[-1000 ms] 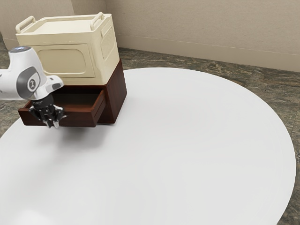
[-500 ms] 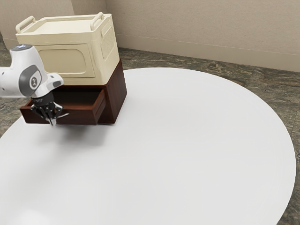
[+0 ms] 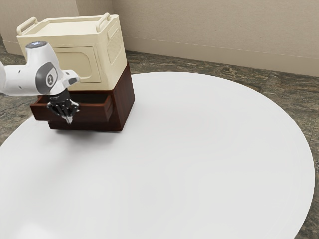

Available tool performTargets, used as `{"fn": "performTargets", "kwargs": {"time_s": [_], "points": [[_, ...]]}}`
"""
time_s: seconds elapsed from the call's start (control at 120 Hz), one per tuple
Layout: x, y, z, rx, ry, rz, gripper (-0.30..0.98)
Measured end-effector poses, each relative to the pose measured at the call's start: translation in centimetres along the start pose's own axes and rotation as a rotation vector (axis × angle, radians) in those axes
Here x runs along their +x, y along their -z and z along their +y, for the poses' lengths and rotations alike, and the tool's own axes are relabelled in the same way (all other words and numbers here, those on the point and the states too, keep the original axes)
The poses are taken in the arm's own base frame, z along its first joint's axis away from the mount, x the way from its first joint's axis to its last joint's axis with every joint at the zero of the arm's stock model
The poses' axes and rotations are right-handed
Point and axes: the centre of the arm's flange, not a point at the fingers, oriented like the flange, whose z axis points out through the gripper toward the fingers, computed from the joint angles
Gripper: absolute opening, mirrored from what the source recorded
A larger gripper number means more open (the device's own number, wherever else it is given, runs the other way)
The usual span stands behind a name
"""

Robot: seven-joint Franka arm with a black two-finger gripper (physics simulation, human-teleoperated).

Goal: Push the drawer handle with one arm to close the drawer

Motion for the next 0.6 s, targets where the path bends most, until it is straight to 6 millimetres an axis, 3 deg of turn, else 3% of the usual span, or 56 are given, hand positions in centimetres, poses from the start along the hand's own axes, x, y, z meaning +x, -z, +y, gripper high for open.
{"fn": "performTargets", "kwargs": {"time_s": [0.275,0.6], "points": [[2.3,1.4,0.1,-0.001,-0.011,0.032,-0.09],[4.2,0.2,-0.6,0.003,-0.012,0.019,-0.10]]}}
